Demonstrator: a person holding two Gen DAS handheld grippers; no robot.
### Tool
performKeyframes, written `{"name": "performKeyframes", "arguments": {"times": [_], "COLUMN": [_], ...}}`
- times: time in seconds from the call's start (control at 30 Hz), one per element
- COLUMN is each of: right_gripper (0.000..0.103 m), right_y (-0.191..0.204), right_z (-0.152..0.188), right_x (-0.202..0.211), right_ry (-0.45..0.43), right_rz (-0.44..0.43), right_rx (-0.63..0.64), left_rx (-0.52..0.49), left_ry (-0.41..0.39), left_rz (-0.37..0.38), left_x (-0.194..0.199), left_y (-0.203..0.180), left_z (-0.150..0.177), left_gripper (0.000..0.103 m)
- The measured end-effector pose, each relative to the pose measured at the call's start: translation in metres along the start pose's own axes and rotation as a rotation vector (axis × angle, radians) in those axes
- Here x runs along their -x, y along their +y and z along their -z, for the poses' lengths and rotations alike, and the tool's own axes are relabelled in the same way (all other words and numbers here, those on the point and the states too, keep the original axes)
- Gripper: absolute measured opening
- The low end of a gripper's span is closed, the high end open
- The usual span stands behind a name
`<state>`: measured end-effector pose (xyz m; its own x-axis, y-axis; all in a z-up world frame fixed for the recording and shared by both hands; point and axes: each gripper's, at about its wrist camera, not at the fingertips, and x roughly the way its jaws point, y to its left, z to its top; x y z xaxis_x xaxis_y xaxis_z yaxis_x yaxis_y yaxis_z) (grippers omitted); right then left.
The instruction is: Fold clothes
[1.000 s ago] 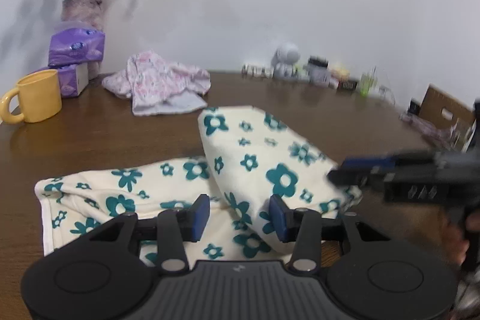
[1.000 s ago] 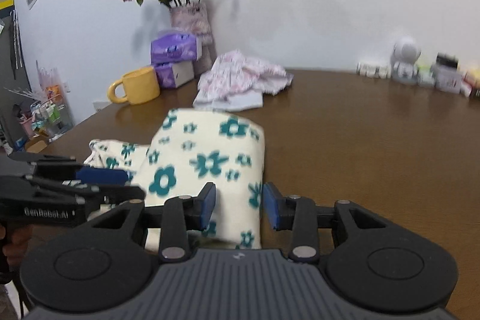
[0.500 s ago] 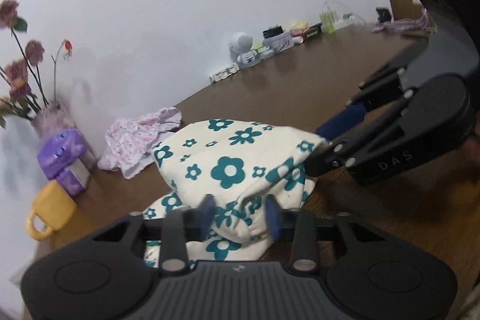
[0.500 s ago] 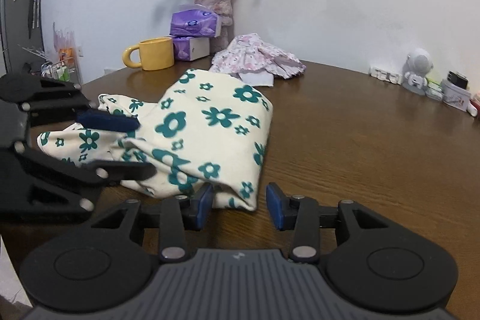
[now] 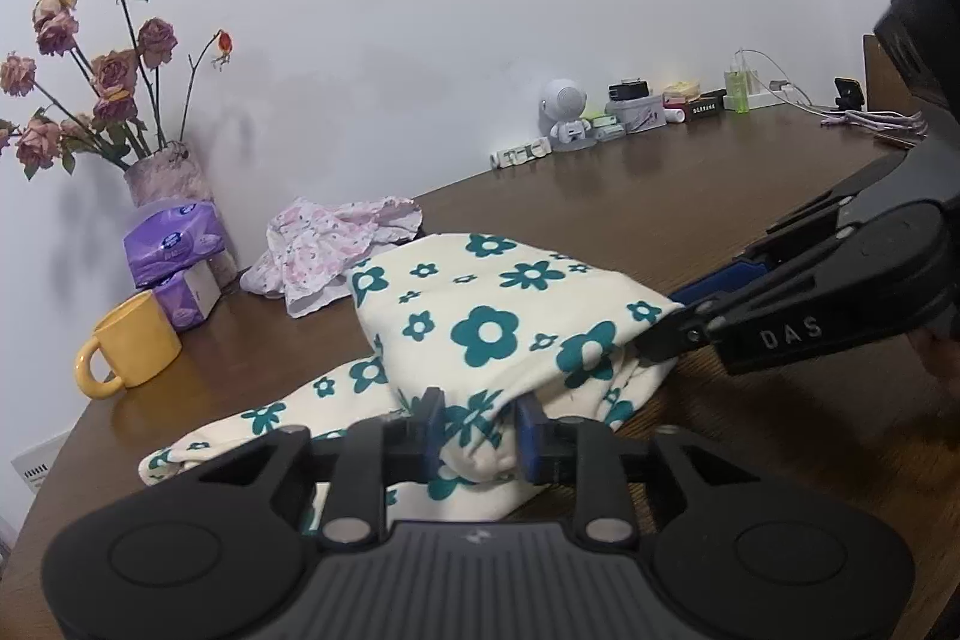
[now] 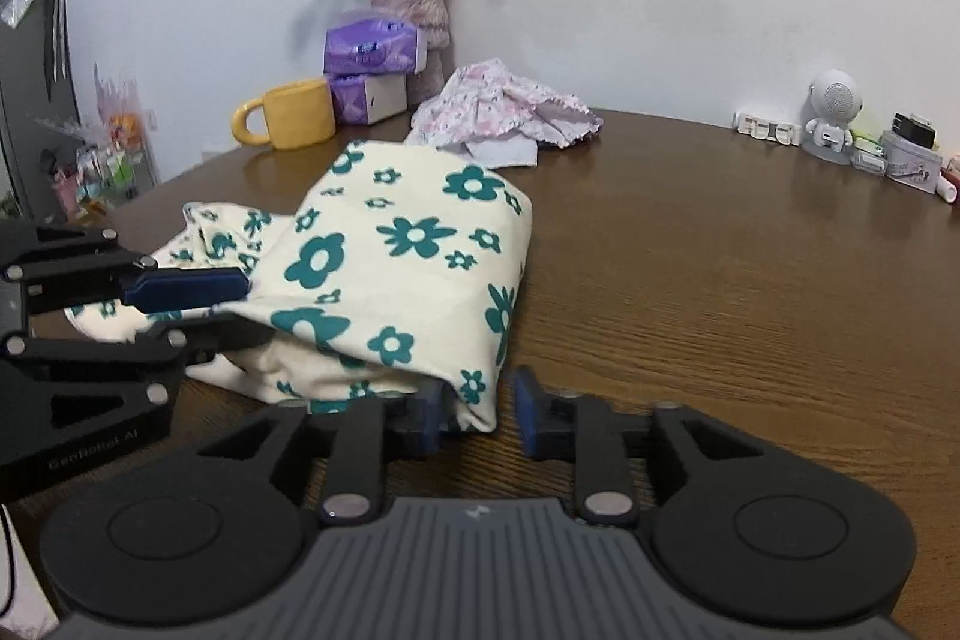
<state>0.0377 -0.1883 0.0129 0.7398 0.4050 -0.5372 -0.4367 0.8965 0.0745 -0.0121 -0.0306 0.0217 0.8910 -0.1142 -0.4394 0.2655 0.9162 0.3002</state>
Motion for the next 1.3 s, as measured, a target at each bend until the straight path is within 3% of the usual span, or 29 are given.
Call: {"name": "performKeyframes", "arguments": {"times": [0.03,0.07,0.1,0.27,0.37,0.6,0.7,0.9,0.97,1.1,1.13,1.2,1.3], "right_gripper": [0.027,0.023,0.013,0.007,0.012,0.036,0.036,0.036,0.036,0.04,0.041,0.044,0.046], "right_y": [-0.001,-0.001,-0.002,-0.009,-0.016,-0.035,-0.044,-0.054,-0.058,-0.063,-0.063,-0.063,-0.061], "right_z": [0.0,-0.001,-0.001,-0.003,-0.009,-0.025,-0.044,-0.044,-0.041,-0.039,-0.039,-0.039,-0.04], "right_x": [-0.001,-0.001,-0.002,0.003,0.014,0.037,0.022,-0.023,-0.025,-0.02,-0.018,-0.016,-0.015], "right_ry": [0.001,0.004,0.008,0.001,-0.024,-0.081,-0.072,0.031,0.026,0.004,0.0,-0.007,-0.001], "right_rz": [-0.002,-0.004,-0.005,-0.031,-0.068,-0.143,-0.116,-0.167,-0.181,-0.189,-0.19,-0.192,-0.195], "right_rx": [-0.011,-0.02,-0.03,-0.09,-0.108,-0.151,-0.165,-0.262,-0.283,-0.297,-0.294,-0.286,-0.266], "left_rx": [0.002,0.006,0.028,0.09,0.109,0.287,0.4,0.625,0.614,0.517,0.501,0.492,0.519], "left_ry": [0.003,0.007,0.012,0.038,0.031,-0.03,0.0,0.181,0.193,0.129,0.108,0.077,0.095], "left_rz": [-0.011,-0.022,-0.024,-0.022,0.024,0.13,0.135,0.143,0.113,-0.01,-0.012,0.018,0.026], "left_x": [-0.001,-0.002,-0.003,-0.004,0.004,0.017,-0.002,-0.039,-0.039,-0.024,-0.02,-0.017,-0.019], "left_y": [-0.001,-0.002,0.0,0.004,0.009,0.048,0.064,0.08,0.077,0.064,0.062,0.062,0.065], "left_z": [0.0,0.001,0.001,0.005,0.003,-0.026,-0.039,-0.035,-0.035,-0.04,-0.04,-0.038,-0.036], "left_gripper": [0.016,0.014,0.013,0.012,0.025,0.075,0.077,0.081,0.084,0.093,0.103,0.103,0.103]}}
